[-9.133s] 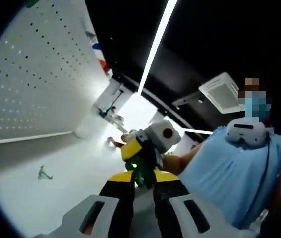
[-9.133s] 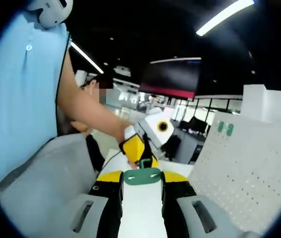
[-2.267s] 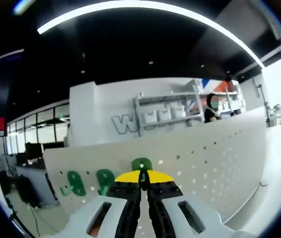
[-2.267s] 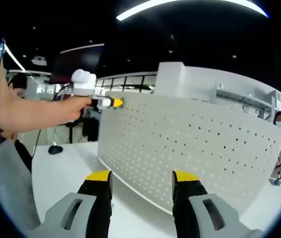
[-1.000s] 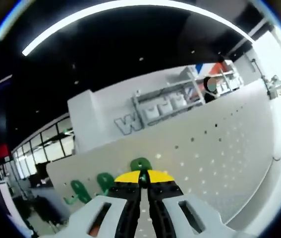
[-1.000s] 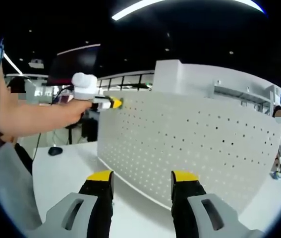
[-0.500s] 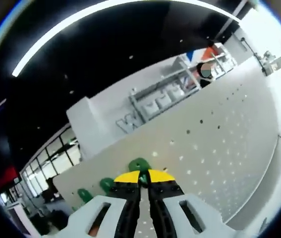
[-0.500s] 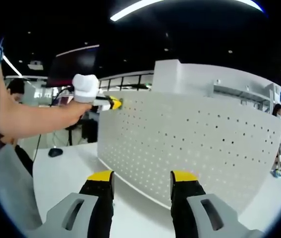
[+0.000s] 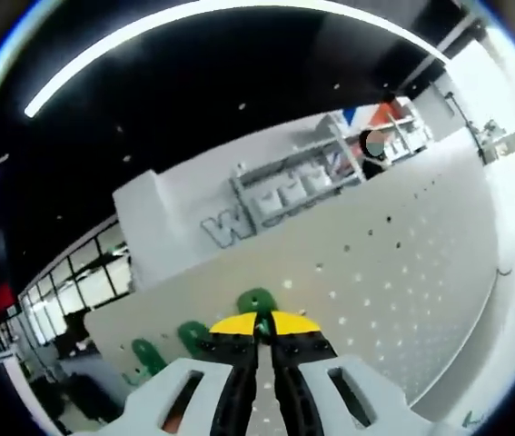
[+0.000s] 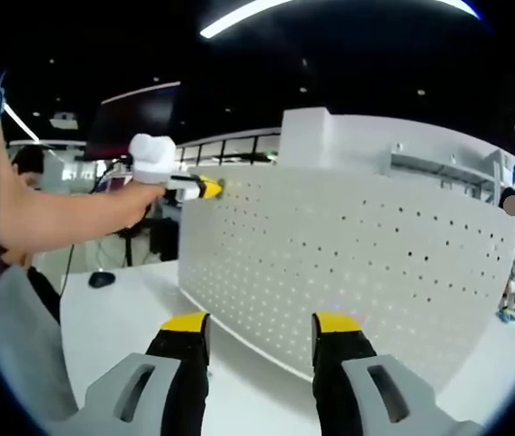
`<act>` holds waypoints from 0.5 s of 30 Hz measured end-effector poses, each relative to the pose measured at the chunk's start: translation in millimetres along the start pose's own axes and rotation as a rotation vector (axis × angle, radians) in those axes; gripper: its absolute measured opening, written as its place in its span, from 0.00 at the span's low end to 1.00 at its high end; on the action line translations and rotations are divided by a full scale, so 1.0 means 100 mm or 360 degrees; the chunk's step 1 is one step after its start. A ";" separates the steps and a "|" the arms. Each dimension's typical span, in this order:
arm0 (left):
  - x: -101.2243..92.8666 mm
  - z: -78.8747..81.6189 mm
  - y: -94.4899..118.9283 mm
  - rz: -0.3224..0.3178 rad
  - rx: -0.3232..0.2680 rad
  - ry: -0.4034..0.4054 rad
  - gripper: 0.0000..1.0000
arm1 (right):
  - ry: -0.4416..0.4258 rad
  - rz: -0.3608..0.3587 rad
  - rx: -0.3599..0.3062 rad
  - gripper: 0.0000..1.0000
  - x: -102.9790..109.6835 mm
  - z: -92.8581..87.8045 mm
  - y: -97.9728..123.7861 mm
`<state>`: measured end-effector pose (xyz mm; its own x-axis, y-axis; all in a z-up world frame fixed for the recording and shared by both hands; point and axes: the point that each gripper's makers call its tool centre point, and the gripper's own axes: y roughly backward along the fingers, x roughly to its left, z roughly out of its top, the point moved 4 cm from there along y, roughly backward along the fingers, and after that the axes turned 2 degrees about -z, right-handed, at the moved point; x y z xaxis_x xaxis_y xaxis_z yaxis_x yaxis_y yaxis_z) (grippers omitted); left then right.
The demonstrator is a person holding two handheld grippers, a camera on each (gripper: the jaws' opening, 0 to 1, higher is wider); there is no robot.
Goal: Insert the hook assembly into the mounting plate slot until the hook locks in place.
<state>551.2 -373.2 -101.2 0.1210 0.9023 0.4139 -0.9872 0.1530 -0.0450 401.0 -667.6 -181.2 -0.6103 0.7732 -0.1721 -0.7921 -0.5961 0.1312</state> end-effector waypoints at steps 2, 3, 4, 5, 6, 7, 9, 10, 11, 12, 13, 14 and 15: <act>0.00 0.00 0.00 -0.0030 -0.0021 0.0142 0.05 | 0.0000 0.0004 0.0000 0.44 0.01 0.00 -0.01; 0.01 -0.01 -0.01 -0.0052 -0.0037 0.0264 0.05 | 0.0001 0.0004 0.0000 0.44 0.01 0.01 -0.01; 0.02 -0.01 -0.01 -0.0057 -0.0037 0.0296 0.05 | 0.0000 0.0005 -0.0001 0.44 0.01 0.01 -0.02; 0.04 -0.01 -0.01 -0.0047 -0.0029 0.0241 0.05 | -0.0002 0.0008 -0.0003 0.44 0.02 0.01 -0.02; 0.02 0.00 -0.01 -0.0022 -0.0013 0.0155 0.05 | -0.0001 0.0008 -0.0002 0.44 0.02 0.01 -0.02; 0.00 0.00 -0.01 0.0015 -0.0001 0.0079 0.04 | 0.0000 0.0008 -0.0001 0.44 0.01 0.01 -0.02; -0.03 0.00 0.00 0.0034 0.0003 0.0070 0.04 | -0.0001 0.0007 -0.0002 0.44 0.01 0.01 -0.02; -0.03 0.01 -0.01 0.0044 0.0005 0.0081 0.04 | -0.0002 0.0006 -0.0003 0.44 0.01 0.02 -0.02; -0.02 0.01 -0.01 0.0052 0.0008 0.0088 0.04 | -0.0003 0.0005 -0.0002 0.44 0.01 0.01 -0.02; -0.02 0.01 -0.02 0.0062 0.0017 0.0078 0.04 | -0.0003 0.0005 -0.0001 0.44 0.01 0.01 -0.01; -0.03 0.01 -0.02 0.0069 0.0026 0.0066 0.04 | -0.0001 0.0004 0.0000 0.44 0.01 0.01 -0.01; -0.03 0.02 -0.02 0.0074 0.0036 0.0048 0.04 | -0.0002 0.0004 0.0002 0.44 0.01 0.01 -0.01; -0.03 0.02 -0.02 0.0074 0.0040 0.0040 0.04 | -0.0003 0.0003 0.0004 0.44 0.01 0.00 0.00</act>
<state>552.9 -376.9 -101.0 0.0771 0.9180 0.3890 -0.9941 0.1008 -0.0406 401.0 -666.9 -181.2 -0.6117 0.7726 -0.1701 -0.7911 -0.5968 0.1342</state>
